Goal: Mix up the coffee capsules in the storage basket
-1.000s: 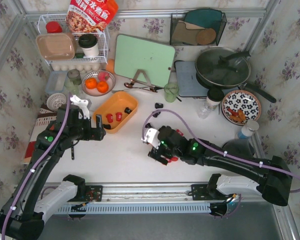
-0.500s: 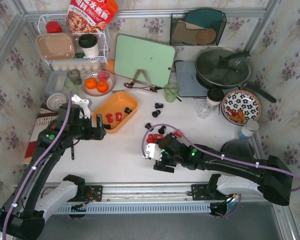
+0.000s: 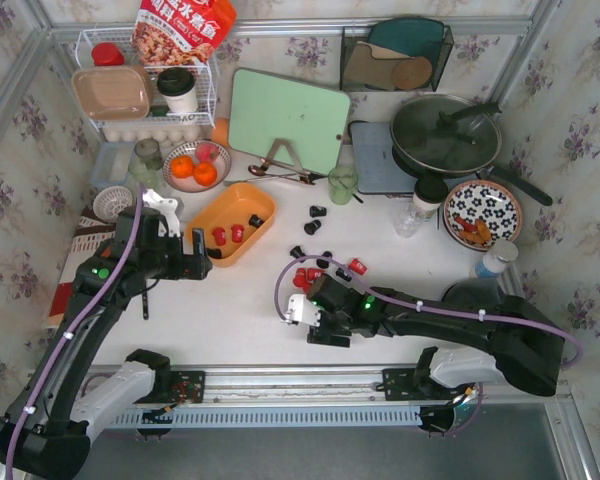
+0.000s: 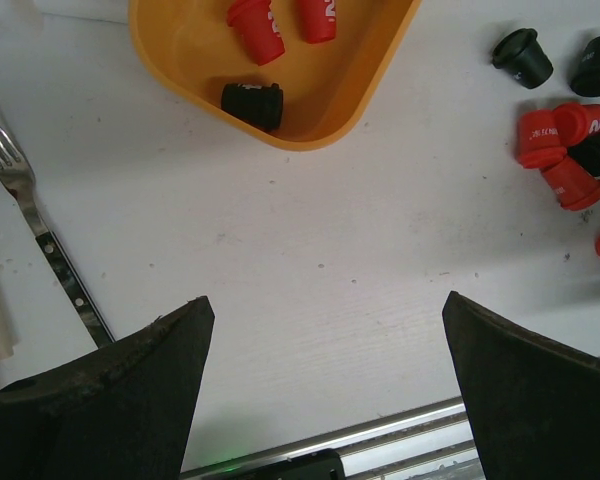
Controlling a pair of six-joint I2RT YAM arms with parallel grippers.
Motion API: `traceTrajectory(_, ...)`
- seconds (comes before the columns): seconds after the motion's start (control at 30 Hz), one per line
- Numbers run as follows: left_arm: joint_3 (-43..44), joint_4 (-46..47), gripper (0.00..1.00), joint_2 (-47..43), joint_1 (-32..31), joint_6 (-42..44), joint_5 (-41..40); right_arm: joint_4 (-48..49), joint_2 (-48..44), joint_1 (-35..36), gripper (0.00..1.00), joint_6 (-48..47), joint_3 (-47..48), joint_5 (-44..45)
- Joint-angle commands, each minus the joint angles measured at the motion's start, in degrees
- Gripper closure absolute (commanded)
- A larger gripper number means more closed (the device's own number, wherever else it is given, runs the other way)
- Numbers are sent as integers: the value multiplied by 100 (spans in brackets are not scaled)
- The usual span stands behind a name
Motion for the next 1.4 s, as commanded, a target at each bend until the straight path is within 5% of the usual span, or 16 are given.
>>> traceTrajectory(0.0, 33, 81, 1, -8, 12, -27, 50, 181, 124, 2, 23, -123, 22, 40)
traceTrajectory(0.73, 33, 87, 1, -29, 29, -27, 68, 439, 592, 7, 51, -269, 81, 97)
traceTrajectory(1.37, 34, 82, 1, -70, 47, -34, 84, 1140, -157, 8, 72, -201, 294, -195)
